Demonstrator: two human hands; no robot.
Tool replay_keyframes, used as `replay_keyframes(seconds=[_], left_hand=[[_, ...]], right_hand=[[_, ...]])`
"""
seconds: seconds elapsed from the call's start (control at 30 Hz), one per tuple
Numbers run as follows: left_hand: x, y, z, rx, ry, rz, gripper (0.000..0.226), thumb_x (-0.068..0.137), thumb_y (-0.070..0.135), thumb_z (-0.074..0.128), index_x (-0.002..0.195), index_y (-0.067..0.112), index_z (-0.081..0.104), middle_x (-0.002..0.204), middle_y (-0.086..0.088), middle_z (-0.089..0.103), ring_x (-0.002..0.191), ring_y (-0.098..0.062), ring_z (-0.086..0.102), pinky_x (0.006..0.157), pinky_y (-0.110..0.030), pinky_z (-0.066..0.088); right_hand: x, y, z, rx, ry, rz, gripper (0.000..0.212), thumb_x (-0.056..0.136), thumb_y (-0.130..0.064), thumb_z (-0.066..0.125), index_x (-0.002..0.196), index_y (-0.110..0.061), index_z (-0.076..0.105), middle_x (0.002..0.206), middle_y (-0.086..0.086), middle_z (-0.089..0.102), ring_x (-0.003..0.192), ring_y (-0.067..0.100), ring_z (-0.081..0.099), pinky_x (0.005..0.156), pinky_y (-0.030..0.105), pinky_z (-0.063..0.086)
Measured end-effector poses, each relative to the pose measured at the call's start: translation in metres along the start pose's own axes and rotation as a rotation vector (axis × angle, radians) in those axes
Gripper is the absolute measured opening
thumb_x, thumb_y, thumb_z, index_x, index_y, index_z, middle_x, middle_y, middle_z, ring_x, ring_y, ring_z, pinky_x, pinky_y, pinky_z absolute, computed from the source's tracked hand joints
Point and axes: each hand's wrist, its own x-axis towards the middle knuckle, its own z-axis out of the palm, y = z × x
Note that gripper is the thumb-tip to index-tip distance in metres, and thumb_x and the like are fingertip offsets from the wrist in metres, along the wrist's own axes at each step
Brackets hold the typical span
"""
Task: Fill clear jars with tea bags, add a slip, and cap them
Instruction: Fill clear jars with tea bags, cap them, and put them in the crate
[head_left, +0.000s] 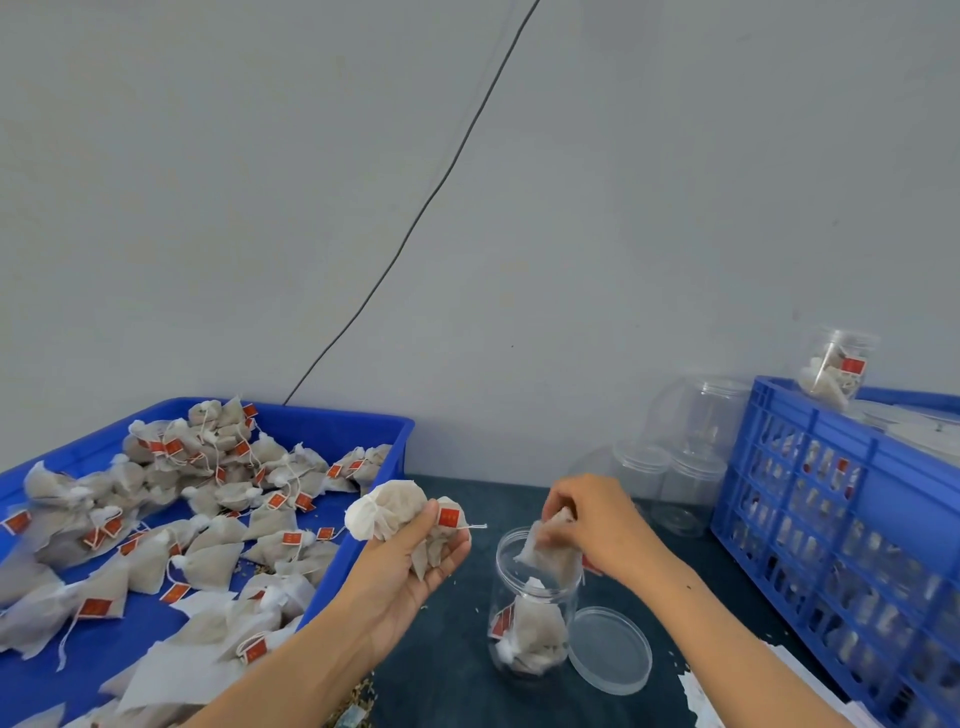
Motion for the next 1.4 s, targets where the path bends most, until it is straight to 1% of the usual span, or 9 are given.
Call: replay_keyframes(seconds=[0.07, 0.13, 0.3, 0.47, 0.63, 0.8, 0.97, 1.2, 1.4], left_hand=[[-0.001, 0.001, 0.000, -0.006, 0.004, -0.016, 0.026, 0.087, 0.007, 0.062, 0.112, 0.004, 0.054, 0.108, -0.025, 0.063, 0.091, -0.031, 0.065, 0.069, -0.041, 0.060], [-0.002, 0.001, 0.001, -0.010, 0.007, -0.031, 0.028, 0.086, 0.007, 0.063, 0.113, 0.005, 0.054, 0.110, -0.025, 0.062, 0.092, -0.032, 0.065, 0.070, -0.042, 0.060], [-0.002, 0.002, 0.003, -0.018, -0.013, -0.044, 0.031, 0.084, 0.009, 0.064, 0.113, 0.002, 0.055, 0.103, -0.024, 0.063, 0.086, -0.030, 0.066, 0.069, -0.039, 0.060], [-0.003, 0.003, 0.004, -0.041, -0.100, -0.083, 0.027, 0.075, 0.015, 0.065, 0.098, 0.001, 0.061, 0.098, -0.023, 0.068, 0.087, -0.032, 0.068, 0.066, -0.036, 0.062], [-0.007, 0.006, 0.005, -0.122, -0.179, -0.095, 0.016, 0.077, 0.015, 0.062, 0.086, 0.002, 0.065, 0.095, -0.024, 0.070, 0.078, -0.032, 0.072, 0.062, -0.037, 0.062], [-0.009, 0.008, 0.003, -0.144, -0.203, -0.109, 0.015, 0.078, 0.018, 0.063, 0.079, 0.004, 0.069, 0.097, -0.026, 0.070, 0.076, -0.031, 0.072, 0.059, -0.036, 0.060], [-0.005, 0.006, 0.002, -0.098, -0.178, -0.108, 0.018, 0.076, 0.019, 0.062, 0.088, 0.005, 0.063, 0.100, -0.024, 0.071, 0.083, -0.033, 0.073, 0.061, -0.035, 0.061], [-0.002, 0.005, 0.000, -0.093, -0.153, -0.139, 0.024, 0.078, 0.016, 0.063, 0.099, 0.006, 0.059, 0.109, -0.022, 0.070, 0.088, -0.032, 0.073, 0.063, -0.036, 0.061], [0.000, 0.002, -0.002, -0.028, -0.108, -0.126, 0.031, 0.072, 0.017, 0.068, 0.099, 0.005, 0.061, 0.104, -0.018, 0.072, 0.082, -0.029, 0.073, 0.059, -0.033, 0.060]], right_hand=[[-0.001, 0.001, 0.006, -0.134, -0.172, -0.051, 0.018, 0.086, -0.010, 0.061, 0.096, -0.017, 0.074, 0.104, -0.001, 0.069, 0.084, 0.013, 0.063, 0.063, 0.011, 0.044], [-0.003, 0.001, 0.011, -0.171, -0.284, -0.075, 0.020, 0.086, -0.009, 0.063, 0.100, -0.018, 0.074, 0.108, 0.000, 0.071, 0.092, 0.015, 0.066, 0.077, 0.021, 0.052], [0.002, -0.010, 0.018, -0.016, 0.040, -0.155, 0.018, 0.096, -0.019, 0.054, 0.103, -0.022, 0.070, 0.103, -0.008, 0.070, 0.095, 0.010, 0.064, 0.089, 0.030, 0.051], [0.002, -0.038, 0.025, 0.605, -0.003, -0.109, 0.013, 0.097, -0.024, 0.054, 0.103, -0.021, 0.064, 0.094, -0.005, 0.067, 0.088, 0.016, 0.066, 0.070, 0.027, 0.056], [0.002, -0.052, 0.034, 0.678, -0.141, 0.031, 0.031, 0.100, -0.037, 0.045, 0.115, -0.013, 0.058, 0.092, -0.001, 0.062, 0.077, 0.012, 0.060, 0.068, 0.031, 0.055], [0.001, -0.051, 0.034, 0.796, -0.091, 0.062, 0.027, 0.097, -0.028, 0.056, 0.105, -0.003, 0.062, 0.069, -0.001, 0.062, 0.049, 0.004, 0.056, 0.047, 0.021, 0.047], [0.002, -0.040, 0.019, 0.823, 0.137, 0.034, 0.014, 0.088, -0.012, 0.068, 0.092, 0.002, 0.065, 0.064, 0.007, 0.059, 0.047, 0.013, 0.049, 0.049, 0.027, 0.045], [0.003, -0.017, -0.004, 0.801, 0.216, 0.004, 0.012, 0.091, -0.009, 0.064, 0.092, 0.002, 0.065, 0.065, 0.008, 0.061, 0.048, 0.011, 0.051, 0.048, 0.023, 0.045], [0.005, 0.013, -0.012, 0.406, 0.155, -0.033, 0.019, 0.093, -0.013, 0.060, 0.074, -0.016, 0.063, 0.057, -0.005, 0.057, 0.046, 0.003, 0.049, 0.052, 0.020, 0.043]])
